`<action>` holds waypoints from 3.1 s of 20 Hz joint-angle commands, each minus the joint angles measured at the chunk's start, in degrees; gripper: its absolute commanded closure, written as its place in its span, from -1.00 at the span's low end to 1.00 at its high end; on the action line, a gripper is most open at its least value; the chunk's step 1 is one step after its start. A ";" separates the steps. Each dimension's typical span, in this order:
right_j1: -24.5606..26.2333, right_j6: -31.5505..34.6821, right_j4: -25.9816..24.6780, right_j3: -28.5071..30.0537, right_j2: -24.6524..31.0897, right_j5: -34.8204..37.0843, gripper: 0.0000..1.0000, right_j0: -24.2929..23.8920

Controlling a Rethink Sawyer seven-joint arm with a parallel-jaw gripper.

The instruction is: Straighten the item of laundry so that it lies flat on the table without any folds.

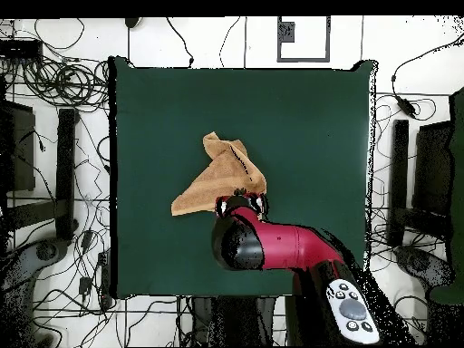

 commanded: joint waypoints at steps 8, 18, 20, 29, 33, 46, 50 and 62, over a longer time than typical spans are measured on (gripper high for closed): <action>0.82 7.18 -0.48 1.75 1.25 3.02 -1.00 1.03; 0.87 7.56 -0.31 2.14 1.59 2.43 -1.00 0.86; 0.60 7.02 -0.69 2.23 1.21 3.25 -1.00 1.43; 1.26 -1.03 -6.83 1.20 4.61 6.68 -1.00 1.64; 1.54 -3.65 -9.79 0.35 7.07 8.26 -1.00 0.77; 3.92 -14.02 -19.25 -3.16 19.58 18.23 -1.00 -4.74; 4.48 -14.82 -22.21 -3.17 22.73 20.00 -1.00 -7.00; 6.40 -13.97 -26.31 -3.49 28.70 23.49 -1.00 -11.11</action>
